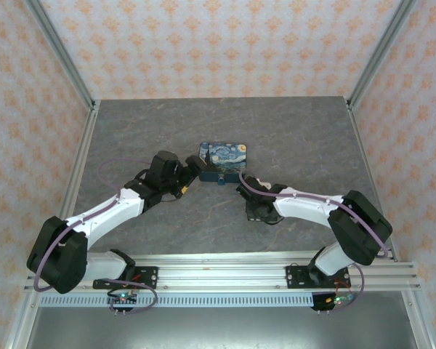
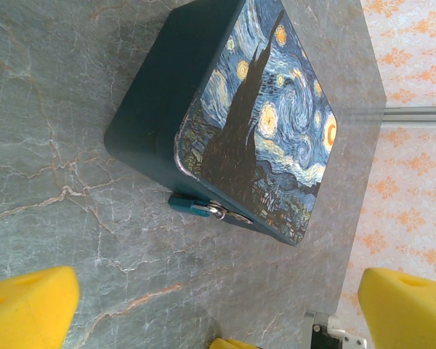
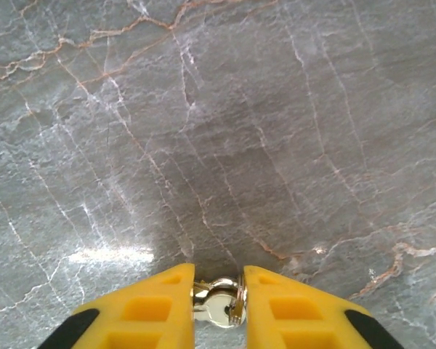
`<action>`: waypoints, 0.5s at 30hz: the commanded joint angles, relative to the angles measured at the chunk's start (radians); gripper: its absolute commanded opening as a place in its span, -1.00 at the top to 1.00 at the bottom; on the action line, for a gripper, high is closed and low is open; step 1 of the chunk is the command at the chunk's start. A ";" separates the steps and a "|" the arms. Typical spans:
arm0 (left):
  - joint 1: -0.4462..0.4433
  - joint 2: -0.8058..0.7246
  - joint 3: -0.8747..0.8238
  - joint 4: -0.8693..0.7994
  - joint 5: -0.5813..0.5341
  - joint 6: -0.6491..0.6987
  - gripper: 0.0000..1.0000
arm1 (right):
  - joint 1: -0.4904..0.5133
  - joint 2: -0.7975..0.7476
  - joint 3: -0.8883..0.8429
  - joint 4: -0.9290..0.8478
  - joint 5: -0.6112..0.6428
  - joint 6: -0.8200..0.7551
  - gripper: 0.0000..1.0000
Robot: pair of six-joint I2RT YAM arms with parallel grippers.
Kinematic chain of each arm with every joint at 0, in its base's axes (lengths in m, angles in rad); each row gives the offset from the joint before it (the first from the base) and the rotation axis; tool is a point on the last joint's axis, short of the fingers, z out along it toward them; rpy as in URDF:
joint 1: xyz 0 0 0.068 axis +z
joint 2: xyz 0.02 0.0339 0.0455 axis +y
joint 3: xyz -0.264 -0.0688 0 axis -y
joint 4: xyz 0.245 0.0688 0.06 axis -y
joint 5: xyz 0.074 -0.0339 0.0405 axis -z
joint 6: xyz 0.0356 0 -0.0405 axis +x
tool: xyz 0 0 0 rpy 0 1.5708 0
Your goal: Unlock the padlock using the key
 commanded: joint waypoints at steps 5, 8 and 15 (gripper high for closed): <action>-0.008 0.007 -0.004 -0.018 -0.035 0.012 -0.98 | 0.007 -0.025 -0.034 -0.026 -0.018 0.007 0.91; -0.008 0.005 -0.004 -0.017 -0.035 0.012 -0.98 | 0.006 -0.035 -0.034 -0.013 -0.017 0.018 1.00; -0.008 0.000 -0.008 -0.020 -0.034 0.013 -0.98 | 0.006 -0.036 -0.024 -0.009 -0.029 0.017 0.16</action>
